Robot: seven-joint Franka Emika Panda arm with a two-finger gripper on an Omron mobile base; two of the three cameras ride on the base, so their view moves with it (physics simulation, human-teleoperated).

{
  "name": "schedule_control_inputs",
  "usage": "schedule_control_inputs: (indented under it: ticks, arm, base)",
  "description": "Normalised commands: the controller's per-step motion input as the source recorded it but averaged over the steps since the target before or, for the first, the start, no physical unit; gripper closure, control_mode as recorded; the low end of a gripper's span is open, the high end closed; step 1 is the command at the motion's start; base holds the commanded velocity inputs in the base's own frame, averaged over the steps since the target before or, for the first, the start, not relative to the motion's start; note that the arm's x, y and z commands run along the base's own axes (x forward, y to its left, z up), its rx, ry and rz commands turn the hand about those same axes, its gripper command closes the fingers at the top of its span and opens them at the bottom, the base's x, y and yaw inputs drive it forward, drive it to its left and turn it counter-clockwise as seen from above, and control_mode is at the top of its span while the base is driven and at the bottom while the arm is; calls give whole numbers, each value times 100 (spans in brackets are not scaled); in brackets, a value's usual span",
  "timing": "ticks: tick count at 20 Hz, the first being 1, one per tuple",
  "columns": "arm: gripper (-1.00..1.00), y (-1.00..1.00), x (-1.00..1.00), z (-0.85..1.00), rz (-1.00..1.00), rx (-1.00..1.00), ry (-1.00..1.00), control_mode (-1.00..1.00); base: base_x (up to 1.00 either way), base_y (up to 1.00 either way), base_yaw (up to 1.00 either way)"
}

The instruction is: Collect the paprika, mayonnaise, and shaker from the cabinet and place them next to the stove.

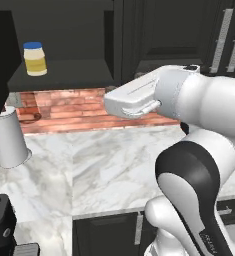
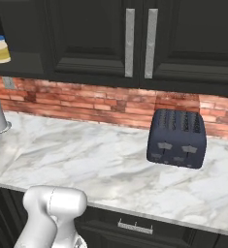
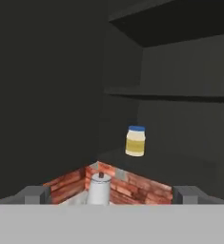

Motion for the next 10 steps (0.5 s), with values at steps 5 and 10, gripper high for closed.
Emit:
schedule_control_inputs:
  ticks: [5,10]
  arm:
    - [-100,-20,0,-1,9,22,-17,-100]
    - [-100,-2,26,0,2,11,-2,-100]
  base:
    - [0,0,0]
    - [0,0,0]
